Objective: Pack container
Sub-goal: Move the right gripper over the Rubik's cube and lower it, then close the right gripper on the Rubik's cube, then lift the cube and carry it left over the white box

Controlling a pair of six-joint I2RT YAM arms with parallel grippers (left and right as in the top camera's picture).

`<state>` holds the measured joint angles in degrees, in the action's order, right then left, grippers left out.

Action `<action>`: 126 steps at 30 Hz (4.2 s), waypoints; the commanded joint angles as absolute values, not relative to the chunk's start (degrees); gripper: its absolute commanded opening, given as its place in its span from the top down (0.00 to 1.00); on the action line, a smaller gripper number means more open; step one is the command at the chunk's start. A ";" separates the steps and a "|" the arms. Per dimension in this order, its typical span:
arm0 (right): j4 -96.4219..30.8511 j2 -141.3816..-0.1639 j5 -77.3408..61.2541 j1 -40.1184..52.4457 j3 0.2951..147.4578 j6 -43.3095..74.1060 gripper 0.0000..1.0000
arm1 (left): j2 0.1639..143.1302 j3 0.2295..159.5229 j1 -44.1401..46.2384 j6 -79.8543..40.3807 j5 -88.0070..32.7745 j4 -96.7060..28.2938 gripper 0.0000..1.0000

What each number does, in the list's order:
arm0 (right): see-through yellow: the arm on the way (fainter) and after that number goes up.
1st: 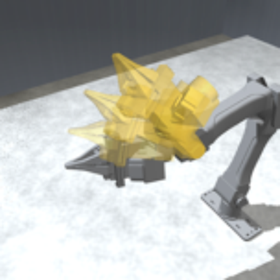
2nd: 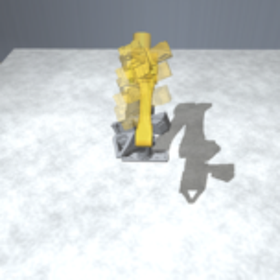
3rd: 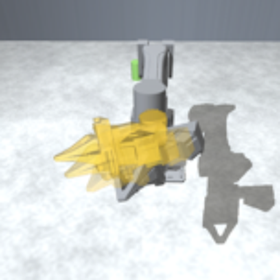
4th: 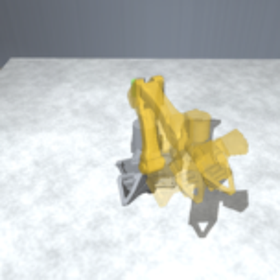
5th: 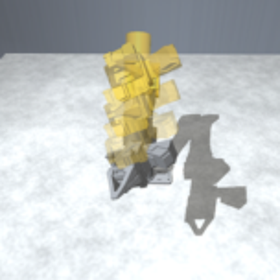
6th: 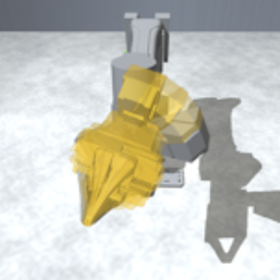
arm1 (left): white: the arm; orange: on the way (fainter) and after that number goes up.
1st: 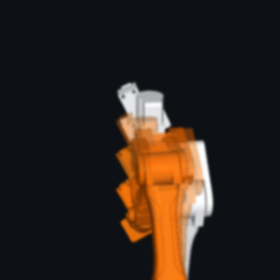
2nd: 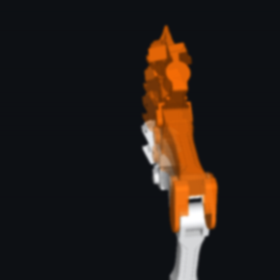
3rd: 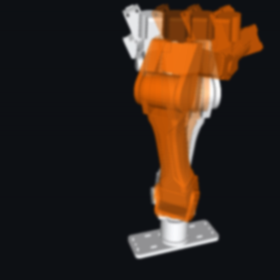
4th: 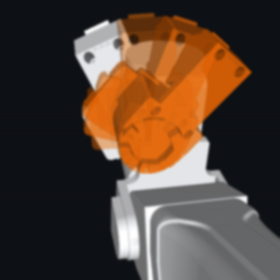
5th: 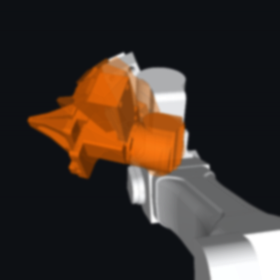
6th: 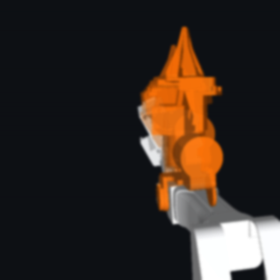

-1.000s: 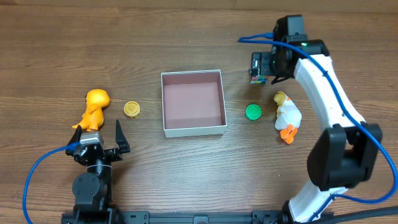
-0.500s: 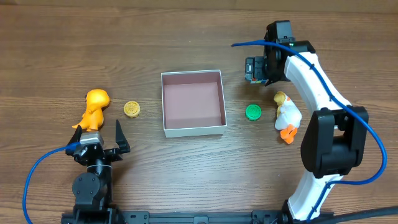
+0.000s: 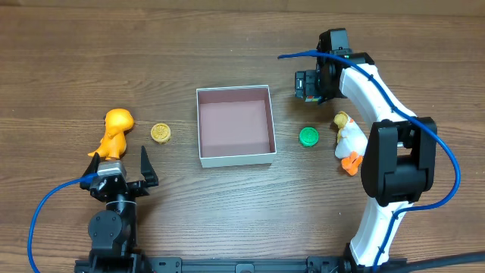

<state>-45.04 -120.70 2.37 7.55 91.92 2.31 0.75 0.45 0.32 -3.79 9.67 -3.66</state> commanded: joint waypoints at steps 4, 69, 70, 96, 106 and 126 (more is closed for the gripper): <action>-43.05 -120.57 3.99 7.73 93.08 1.63 0.00 | 0.64 0.30 -0.08 -2.33 9.41 -3.60 0.00; -40.53 -123.26 5.32 7.70 92.97 0.21 0.40 | 0.64 0.30 -0.08 -2.33 9.41 -3.60 0.00; -40.51 -123.26 5.32 7.70 92.97 0.21 0.41 | 0.64 0.30 -0.08 -2.33 9.41 -3.60 0.00; -62.46 -123.22 5.34 7.79 120.46 2.55 0.67 | 0.64 0.27 -0.08 -2.33 9.41 -3.60 0.00; -83.24 -123.02 4.25 11.53 141.62 11.97 0.68 | 0.64 0.30 -0.08 -2.33 9.41 -3.60 0.00; -96.90 -123.42 4.23 26.33 144.86 24.05 0.68 | 0.64 0.30 -0.08 -2.33 9.41 -3.60 0.00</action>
